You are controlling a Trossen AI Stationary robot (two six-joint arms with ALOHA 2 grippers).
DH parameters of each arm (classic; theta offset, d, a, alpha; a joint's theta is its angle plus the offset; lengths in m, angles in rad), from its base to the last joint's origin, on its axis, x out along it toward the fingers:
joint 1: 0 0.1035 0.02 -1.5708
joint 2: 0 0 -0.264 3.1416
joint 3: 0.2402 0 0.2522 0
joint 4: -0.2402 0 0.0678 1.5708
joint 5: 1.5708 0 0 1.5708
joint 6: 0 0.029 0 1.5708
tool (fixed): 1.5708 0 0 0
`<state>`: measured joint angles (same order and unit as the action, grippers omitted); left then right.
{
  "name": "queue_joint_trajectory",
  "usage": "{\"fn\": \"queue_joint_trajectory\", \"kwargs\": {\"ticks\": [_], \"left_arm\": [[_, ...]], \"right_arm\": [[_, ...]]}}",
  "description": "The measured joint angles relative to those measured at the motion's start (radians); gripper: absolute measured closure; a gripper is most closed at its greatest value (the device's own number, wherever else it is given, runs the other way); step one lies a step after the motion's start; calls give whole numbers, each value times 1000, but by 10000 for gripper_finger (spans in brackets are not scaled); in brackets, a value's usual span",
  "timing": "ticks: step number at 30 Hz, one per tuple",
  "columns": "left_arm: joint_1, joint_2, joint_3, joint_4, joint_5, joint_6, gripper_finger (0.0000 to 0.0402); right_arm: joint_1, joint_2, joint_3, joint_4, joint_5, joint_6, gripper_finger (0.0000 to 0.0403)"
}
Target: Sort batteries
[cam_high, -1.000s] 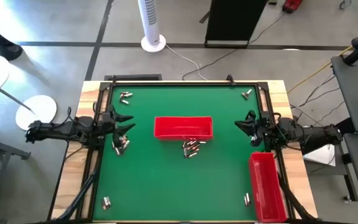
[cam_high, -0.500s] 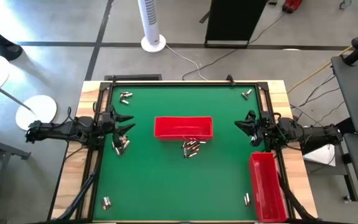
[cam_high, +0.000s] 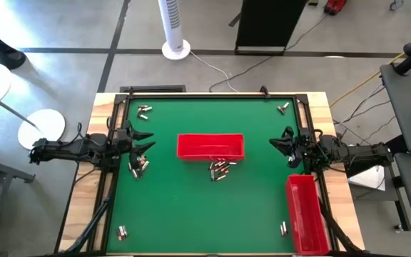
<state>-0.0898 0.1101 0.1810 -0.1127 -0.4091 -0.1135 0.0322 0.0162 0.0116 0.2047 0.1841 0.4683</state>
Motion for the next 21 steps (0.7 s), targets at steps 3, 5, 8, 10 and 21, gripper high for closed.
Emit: {"fn": "queue_joint_trajectory", "kwargs": {"ticks": [3,5,8,10,21], "left_arm": [[0,0,0,0,0,0,246],[0,0,0,0,0,0,246],[0,0,0,0,0,0,246],[0,0,0,0,0,0,246],[0,0,0,0,0,0,246]], "right_arm": [[0,0,0,0,0,0,390],[0,0,0,0,0,0,390],[0,1,0,22,8,-23,390],[0,1,0,42,21,-46,390],[0,149,152,-172,-2,-110,390]]}}
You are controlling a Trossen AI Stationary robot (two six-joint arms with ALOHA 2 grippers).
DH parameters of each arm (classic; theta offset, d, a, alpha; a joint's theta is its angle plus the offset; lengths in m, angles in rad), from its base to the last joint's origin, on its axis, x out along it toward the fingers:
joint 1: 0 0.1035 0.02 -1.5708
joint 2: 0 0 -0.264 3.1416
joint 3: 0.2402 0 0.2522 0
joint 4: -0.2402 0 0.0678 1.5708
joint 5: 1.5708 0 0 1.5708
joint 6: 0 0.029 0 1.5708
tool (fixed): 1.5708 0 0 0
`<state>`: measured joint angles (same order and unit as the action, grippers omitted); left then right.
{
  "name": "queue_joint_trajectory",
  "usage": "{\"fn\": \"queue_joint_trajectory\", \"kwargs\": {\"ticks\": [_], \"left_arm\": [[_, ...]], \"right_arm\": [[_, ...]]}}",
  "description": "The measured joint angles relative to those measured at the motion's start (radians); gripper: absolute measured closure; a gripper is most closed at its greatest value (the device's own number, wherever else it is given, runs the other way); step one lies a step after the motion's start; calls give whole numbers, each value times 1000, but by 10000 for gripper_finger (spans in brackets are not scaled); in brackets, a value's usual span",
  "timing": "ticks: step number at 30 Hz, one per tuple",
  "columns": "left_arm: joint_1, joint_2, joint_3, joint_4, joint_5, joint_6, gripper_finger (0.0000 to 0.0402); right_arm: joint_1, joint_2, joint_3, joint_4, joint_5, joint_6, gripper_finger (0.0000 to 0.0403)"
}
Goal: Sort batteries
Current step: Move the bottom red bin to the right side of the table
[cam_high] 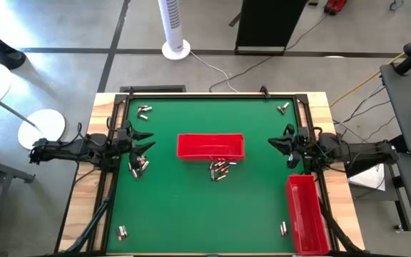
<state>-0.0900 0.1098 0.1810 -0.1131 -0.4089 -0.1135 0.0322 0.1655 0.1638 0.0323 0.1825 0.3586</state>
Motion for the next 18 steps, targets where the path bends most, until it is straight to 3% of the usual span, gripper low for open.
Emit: {"fn": "queue_joint_trajectory", "kwargs": {"ticks": [5,11,14,18], "left_arm": [[0,0,0,0,0,0,246],[0,0,0,0,0,0,246],[0,0,0,0,0,0,246],[0,0,0,0,0,0,246]], "right_arm": [[0,289,262,-306,9,-40,390],[15,689,574,-592,-26,53,366],[25,871,736,-778,-37,265,326],[53,1062,971,-1029,-142,530,261]]}}
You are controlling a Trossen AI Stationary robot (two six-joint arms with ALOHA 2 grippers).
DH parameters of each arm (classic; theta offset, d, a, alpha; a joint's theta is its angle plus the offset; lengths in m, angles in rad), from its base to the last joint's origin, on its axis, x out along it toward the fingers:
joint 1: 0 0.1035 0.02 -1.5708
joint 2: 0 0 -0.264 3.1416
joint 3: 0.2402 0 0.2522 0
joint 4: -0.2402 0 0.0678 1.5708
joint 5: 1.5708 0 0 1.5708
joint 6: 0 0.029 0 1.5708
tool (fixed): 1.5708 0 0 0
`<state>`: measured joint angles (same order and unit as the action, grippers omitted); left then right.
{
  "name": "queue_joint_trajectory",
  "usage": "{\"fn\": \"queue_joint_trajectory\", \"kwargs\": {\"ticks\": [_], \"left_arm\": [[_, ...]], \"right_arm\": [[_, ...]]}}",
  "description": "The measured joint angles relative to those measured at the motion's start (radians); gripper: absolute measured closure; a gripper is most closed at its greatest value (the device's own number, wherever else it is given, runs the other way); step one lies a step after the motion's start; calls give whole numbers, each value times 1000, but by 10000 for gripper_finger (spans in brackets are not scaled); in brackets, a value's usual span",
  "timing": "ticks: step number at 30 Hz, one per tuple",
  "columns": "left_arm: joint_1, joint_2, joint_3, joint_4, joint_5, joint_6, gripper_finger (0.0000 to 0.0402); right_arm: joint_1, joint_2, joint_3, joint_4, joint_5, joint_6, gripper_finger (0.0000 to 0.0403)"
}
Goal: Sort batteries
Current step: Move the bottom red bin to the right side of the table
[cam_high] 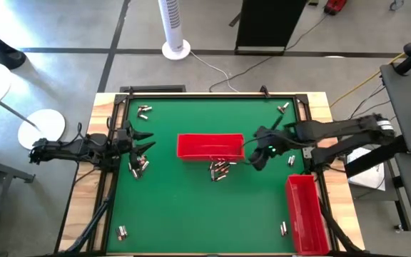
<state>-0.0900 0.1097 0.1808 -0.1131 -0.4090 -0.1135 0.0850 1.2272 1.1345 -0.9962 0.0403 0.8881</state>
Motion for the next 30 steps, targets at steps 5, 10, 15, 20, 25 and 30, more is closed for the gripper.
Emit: {"fn": "queue_joint_trajectory", "kwargs": {"ticks": [5,10,15,20,25,30], "left_arm": [[0,0,0,0,0,0,246],[0,0,0,0,0,0,246],[0,0,0,0,0,0,246],[0,0,0,0,0,0,246],[0,0,0,0,0,0,246],[0,0,0,0,0,0,246]], "right_arm": [[85,151,293,-332,-52,338,192],[241,204,410,-484,-105,604,153],[396,179,343,-489,-102,945,146],[502,148,231,-469,-113,1141,159],[548,98,87,-428,-153,1212,169],[553,0,-93,-253,-165,1232,172]]}}
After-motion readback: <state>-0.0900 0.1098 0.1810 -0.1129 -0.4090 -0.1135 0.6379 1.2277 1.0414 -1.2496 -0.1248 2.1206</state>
